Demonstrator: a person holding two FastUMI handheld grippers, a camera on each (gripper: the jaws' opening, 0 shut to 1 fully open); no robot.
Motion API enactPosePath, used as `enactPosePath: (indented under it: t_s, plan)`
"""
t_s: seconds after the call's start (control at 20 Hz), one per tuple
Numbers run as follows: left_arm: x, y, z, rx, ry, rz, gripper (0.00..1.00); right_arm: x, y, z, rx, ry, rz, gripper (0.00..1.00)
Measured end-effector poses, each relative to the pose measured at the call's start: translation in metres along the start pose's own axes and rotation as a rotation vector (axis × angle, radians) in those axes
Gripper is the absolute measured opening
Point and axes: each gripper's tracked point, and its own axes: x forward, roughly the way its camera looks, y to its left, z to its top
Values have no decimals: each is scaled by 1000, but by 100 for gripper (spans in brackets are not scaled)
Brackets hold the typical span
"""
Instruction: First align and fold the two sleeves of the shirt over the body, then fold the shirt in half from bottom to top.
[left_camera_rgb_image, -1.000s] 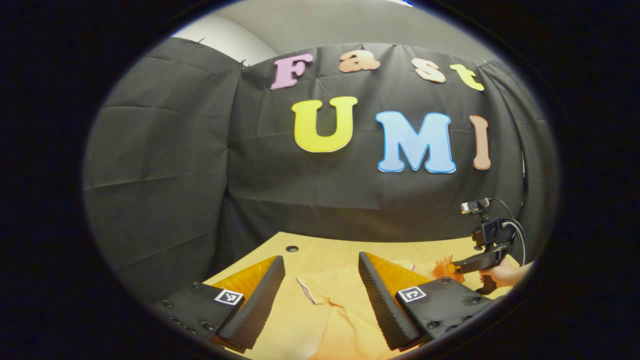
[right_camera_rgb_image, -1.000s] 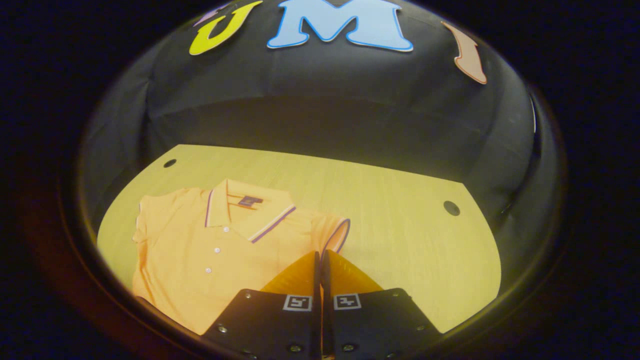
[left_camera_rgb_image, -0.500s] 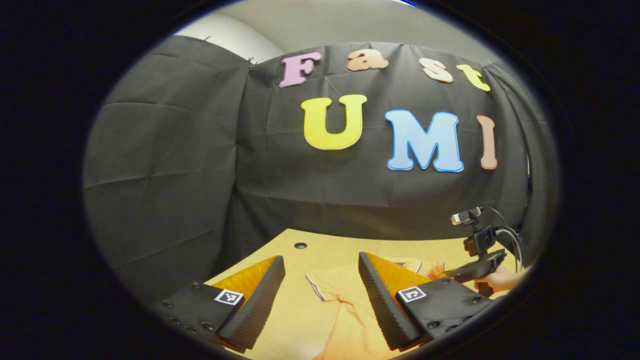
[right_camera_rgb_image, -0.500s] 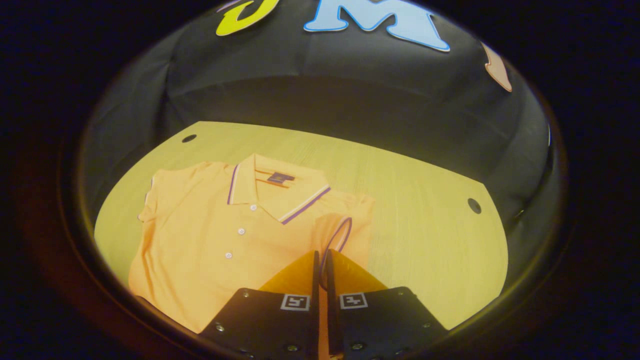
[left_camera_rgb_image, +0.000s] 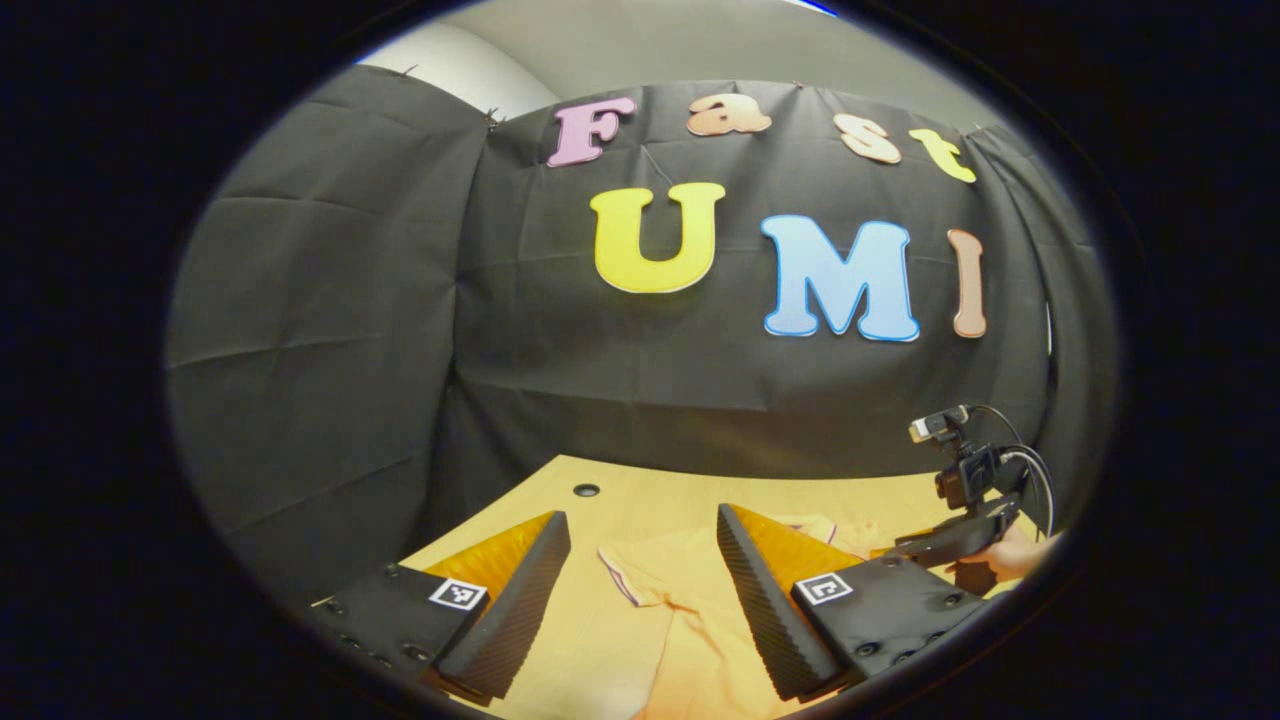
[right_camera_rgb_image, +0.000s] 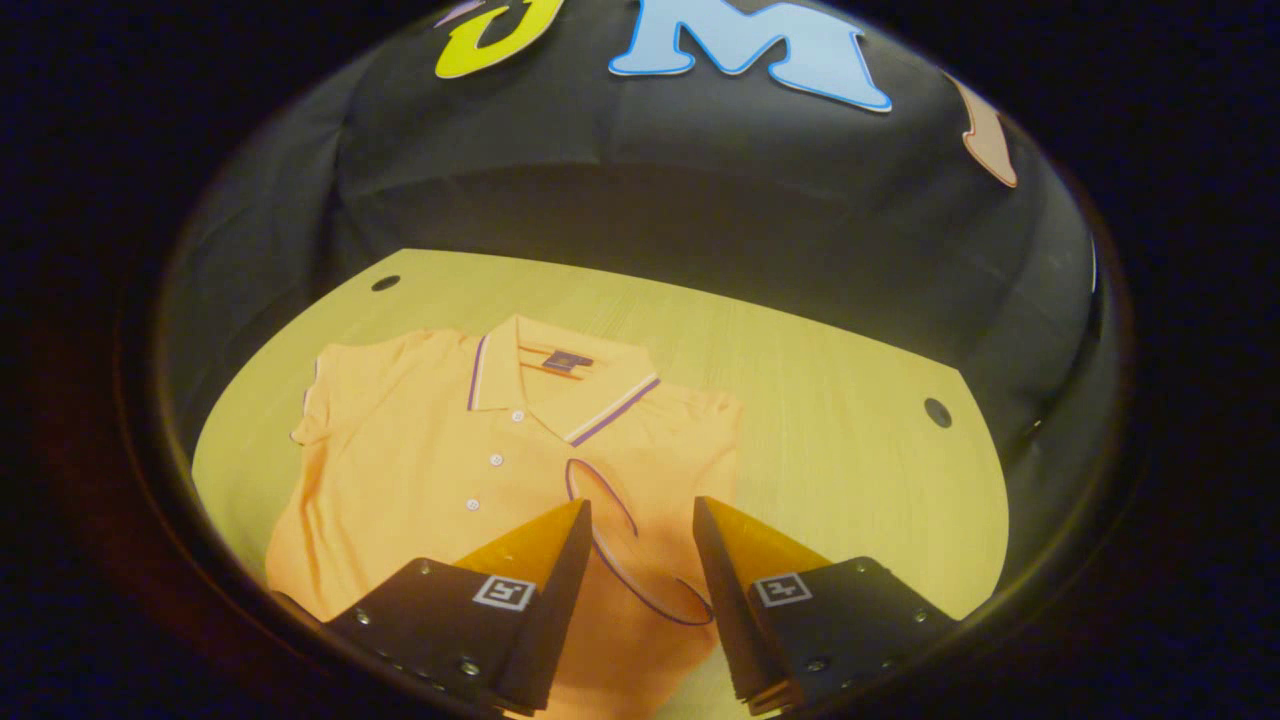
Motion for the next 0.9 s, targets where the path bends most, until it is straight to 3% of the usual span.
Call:
enactPosePath:
  t_s: [0.05, 0.1, 0.2, 0.3, 0.65, 0.9]
  plan:
    - [4, -1, -2, -2, 5, -6, 96, -4, 0, 1, 5, -12, -3, 68]
    - [9, -3, -5, -4, 9, -15, 96, -10, -1, 4, 10, -23, -9, 81]
    - [19, -4, -9, -6, 18, -27, 96, -27, -3, 11, 16, -52, -24, 92]
    - [30, -3, -14, -12, 29, -36, 96, -42, -6, 19, 21, -88, -37, 97]
    - [92, 8, -52, -24, 110, -69, 96, -115, 8, 46, 112, -228, -59, 97]
    - [145, 11, -93, -13, 184, -118, 97, -155, 17, 47, 152, -283, -134, 96]
